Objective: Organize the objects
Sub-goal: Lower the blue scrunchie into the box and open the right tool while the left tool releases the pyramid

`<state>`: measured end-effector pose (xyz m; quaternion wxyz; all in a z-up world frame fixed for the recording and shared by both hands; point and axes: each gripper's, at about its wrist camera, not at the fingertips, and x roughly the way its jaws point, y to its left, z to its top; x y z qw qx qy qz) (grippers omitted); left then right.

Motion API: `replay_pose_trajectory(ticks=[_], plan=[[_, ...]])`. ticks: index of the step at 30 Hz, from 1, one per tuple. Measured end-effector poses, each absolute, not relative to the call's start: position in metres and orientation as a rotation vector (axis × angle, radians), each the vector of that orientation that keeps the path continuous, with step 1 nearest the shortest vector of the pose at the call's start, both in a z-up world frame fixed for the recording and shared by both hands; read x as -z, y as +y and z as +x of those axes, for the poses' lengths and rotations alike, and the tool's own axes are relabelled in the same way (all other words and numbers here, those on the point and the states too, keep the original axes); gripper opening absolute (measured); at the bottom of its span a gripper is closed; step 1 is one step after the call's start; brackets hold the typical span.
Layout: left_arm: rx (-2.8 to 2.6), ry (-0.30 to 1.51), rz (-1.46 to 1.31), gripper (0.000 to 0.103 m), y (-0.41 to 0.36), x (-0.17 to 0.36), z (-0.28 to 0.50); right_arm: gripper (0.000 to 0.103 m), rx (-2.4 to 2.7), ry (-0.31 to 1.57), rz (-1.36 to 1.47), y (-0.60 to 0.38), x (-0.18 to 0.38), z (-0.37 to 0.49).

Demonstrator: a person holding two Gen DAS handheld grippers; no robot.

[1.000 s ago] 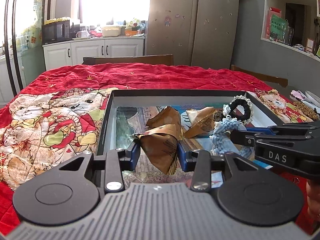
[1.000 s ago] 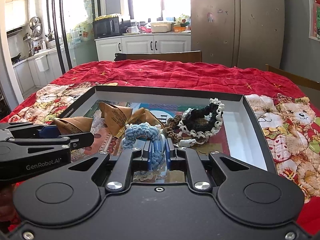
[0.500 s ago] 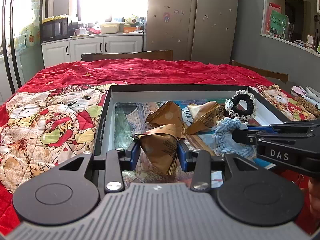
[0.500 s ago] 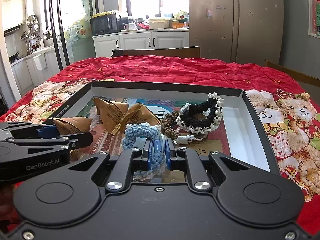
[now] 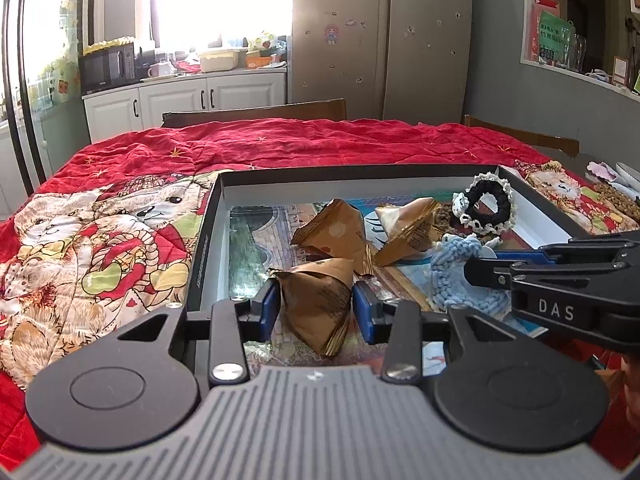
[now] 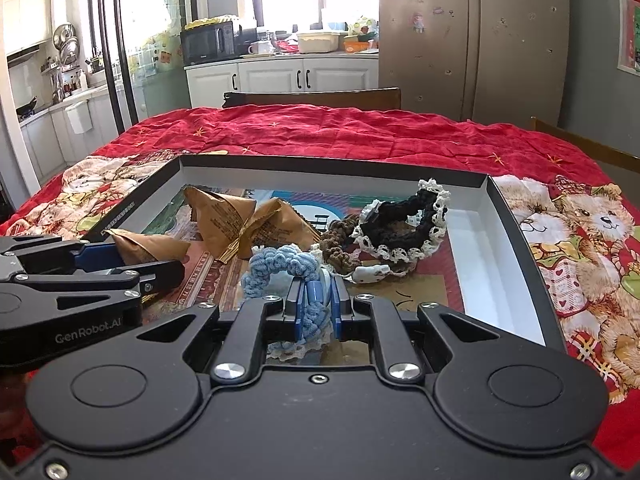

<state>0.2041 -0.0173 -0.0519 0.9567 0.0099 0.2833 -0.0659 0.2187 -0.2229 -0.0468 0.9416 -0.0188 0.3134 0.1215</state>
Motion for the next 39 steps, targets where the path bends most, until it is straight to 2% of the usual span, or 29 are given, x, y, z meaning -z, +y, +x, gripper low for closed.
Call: replay_pose_trajectory(ticks=[22,24,25,31,33,39], plan=[[0.139,0.574,0.031,0.047,-0.0207,0.0534,0.2031,0.015,-0.257,0.657,-0.062,-0.2193,0.0517,0.2209],[0.143,0.571,0.021,0.050,-0.0200,0.0524,0.2027,0.019,-0.258,0.654,-0.059,-0.2194,0.0512,0.2207],[0.145,0.568,0.017,0.057,-0.0195,0.0519,0.2026,0.020,-0.256,0.650,-0.060,-0.2193,0.0509,0.2206],[0.144,0.558,0.024,0.060,-0.0205,0.0509,0.2023,0.032,-0.245,0.626,-0.056,-0.2222,0.0483,0.2194],[0.143,0.553,0.025,0.062,-0.0207,0.0508,0.2019,0.040,-0.243,0.621,-0.054,-0.2234,0.0478,0.2189],[0.146,0.539,0.028,0.067,-0.0209,0.0502,0.2007,0.044,-0.251,0.604,-0.053,-0.2238,0.0447,0.2146]])
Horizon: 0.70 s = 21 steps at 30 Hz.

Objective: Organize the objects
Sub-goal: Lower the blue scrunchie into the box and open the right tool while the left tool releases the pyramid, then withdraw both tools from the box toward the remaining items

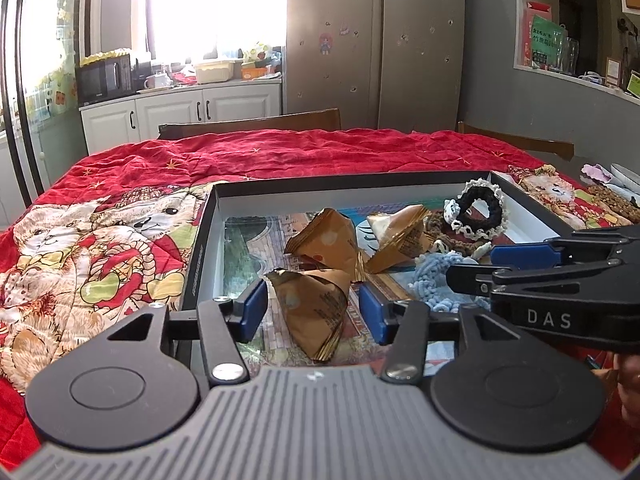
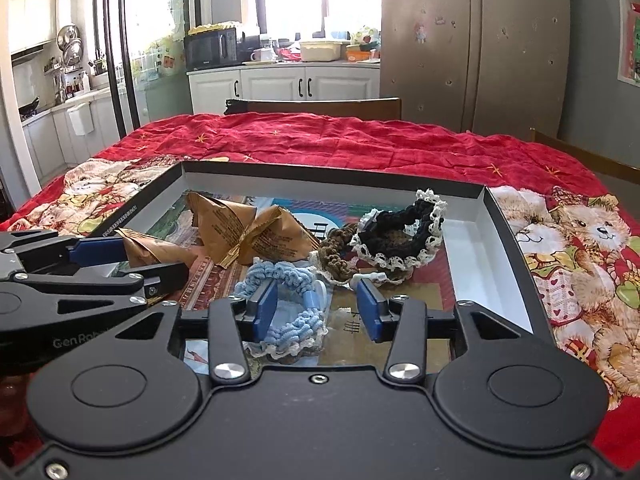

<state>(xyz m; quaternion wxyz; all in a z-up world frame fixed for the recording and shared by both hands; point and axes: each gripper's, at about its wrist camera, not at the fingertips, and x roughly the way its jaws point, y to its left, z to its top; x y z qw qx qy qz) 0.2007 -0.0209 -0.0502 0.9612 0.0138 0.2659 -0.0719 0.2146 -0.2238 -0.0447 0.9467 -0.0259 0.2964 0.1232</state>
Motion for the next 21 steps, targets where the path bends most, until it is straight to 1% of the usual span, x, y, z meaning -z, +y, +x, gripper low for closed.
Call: replay_pose_trajectory(ticks=[3,9,19,21], plan=[[0.147,0.531,0.027,0.070,-0.021,0.050,0.199,0.047,-0.253,0.593,-0.048,-0.225,0.043,0.212],[0.142,0.501,0.032,0.076,-0.021,0.048,0.196,0.048,-0.247,0.576,-0.037,-0.228,0.039,0.207],[0.147,0.474,0.030,0.077,-0.021,0.046,0.192,0.049,-0.246,0.562,-0.008,-0.236,0.035,0.201],[0.147,0.465,0.022,0.079,-0.019,0.044,0.190,0.049,-0.251,0.557,0.007,-0.238,0.033,0.200]])
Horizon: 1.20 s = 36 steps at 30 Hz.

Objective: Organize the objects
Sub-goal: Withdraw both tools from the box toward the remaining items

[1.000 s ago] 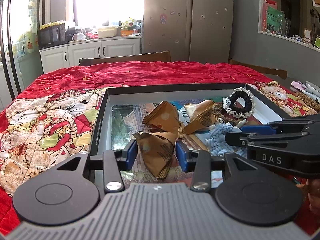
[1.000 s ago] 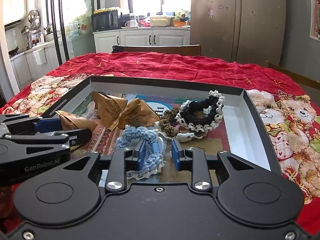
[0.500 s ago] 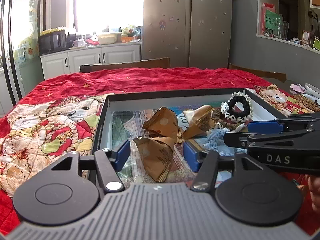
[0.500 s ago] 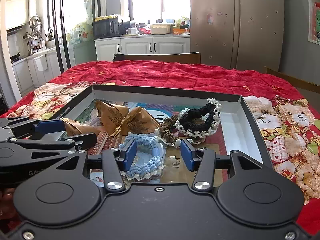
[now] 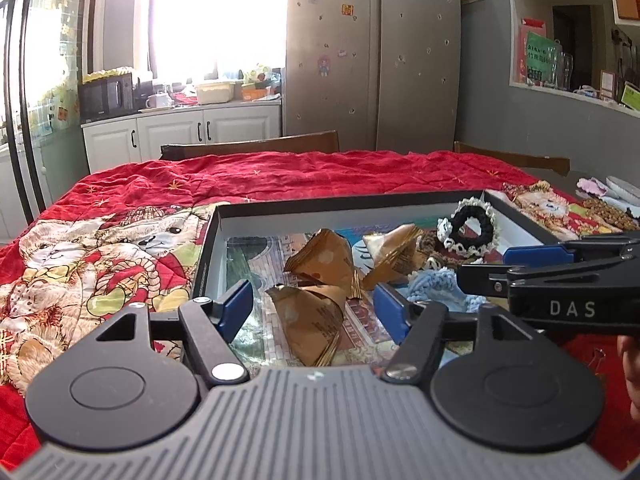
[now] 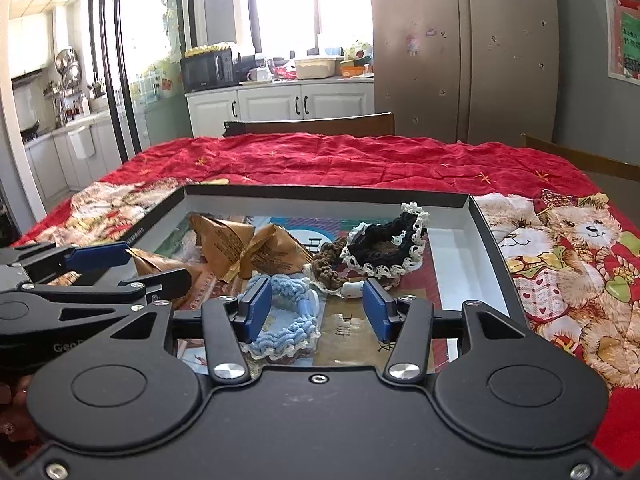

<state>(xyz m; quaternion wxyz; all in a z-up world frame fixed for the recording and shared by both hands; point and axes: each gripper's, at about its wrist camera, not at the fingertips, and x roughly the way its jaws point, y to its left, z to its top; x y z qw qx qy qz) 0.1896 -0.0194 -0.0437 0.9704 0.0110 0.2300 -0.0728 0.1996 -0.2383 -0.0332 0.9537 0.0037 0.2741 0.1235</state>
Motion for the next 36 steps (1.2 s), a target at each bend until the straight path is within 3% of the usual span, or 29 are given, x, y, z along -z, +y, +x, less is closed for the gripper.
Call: replay_pose_trajectory(ticks=[36], plan=[[0.285,0.433,0.016,0.082,-0.025,0.009,0.098,0.060,-0.270,0.490,0.034,-0.264,0.006,0.104]])
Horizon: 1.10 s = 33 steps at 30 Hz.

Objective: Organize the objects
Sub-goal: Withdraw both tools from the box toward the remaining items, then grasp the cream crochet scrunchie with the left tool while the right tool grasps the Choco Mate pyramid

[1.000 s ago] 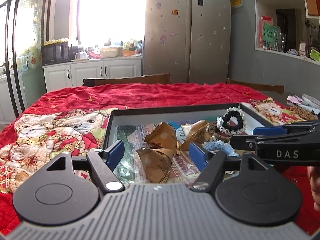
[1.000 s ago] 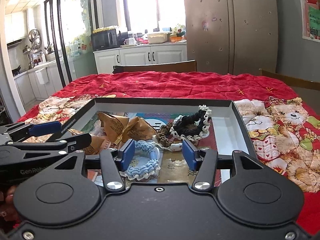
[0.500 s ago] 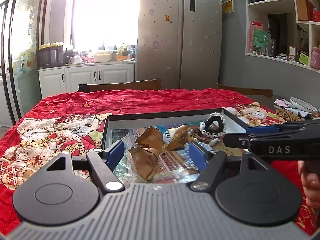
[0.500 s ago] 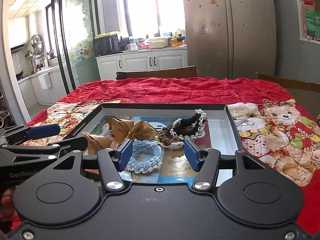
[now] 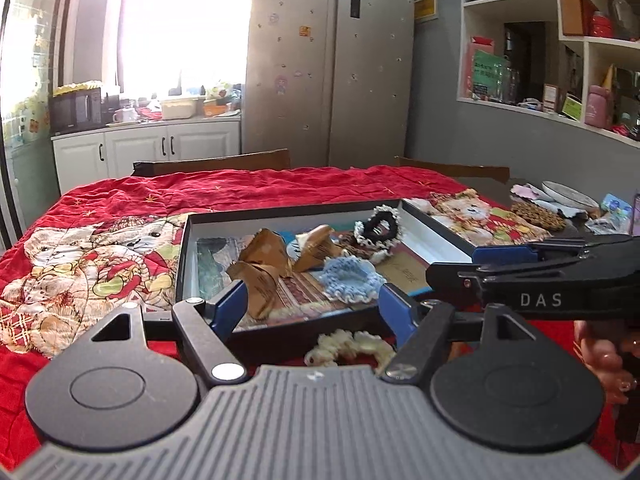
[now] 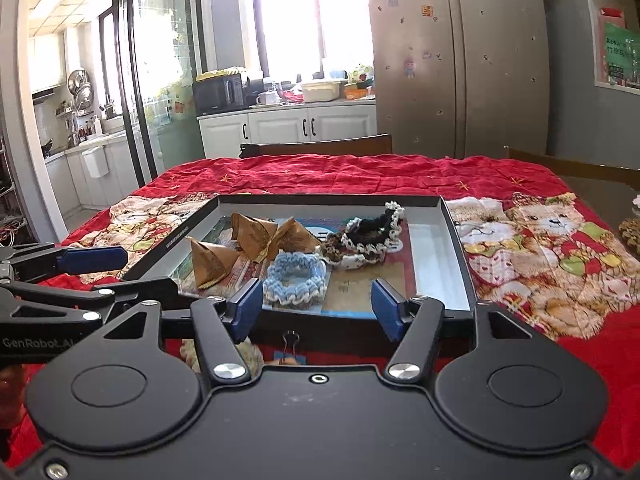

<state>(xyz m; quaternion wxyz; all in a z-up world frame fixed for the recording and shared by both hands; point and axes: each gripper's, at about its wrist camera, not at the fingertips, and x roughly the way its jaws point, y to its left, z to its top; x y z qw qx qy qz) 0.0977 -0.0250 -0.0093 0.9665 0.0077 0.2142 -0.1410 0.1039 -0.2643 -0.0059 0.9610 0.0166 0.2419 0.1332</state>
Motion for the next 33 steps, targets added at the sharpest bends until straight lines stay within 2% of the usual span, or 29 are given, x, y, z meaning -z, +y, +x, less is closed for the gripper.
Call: replay_pose_trajectory(ticks=[24,33], plan=[[0.288,0.562,0.007,0.082,-0.027,0.047,0.096,0.061,-0.313,0.524,-0.089,-0.258,0.038,0.067],[0.281,0.607,-0.057,0.075,-0.026,0.054,0.114,0.057,-0.323,0.563,-0.089,-0.254,0.047,0.079]])
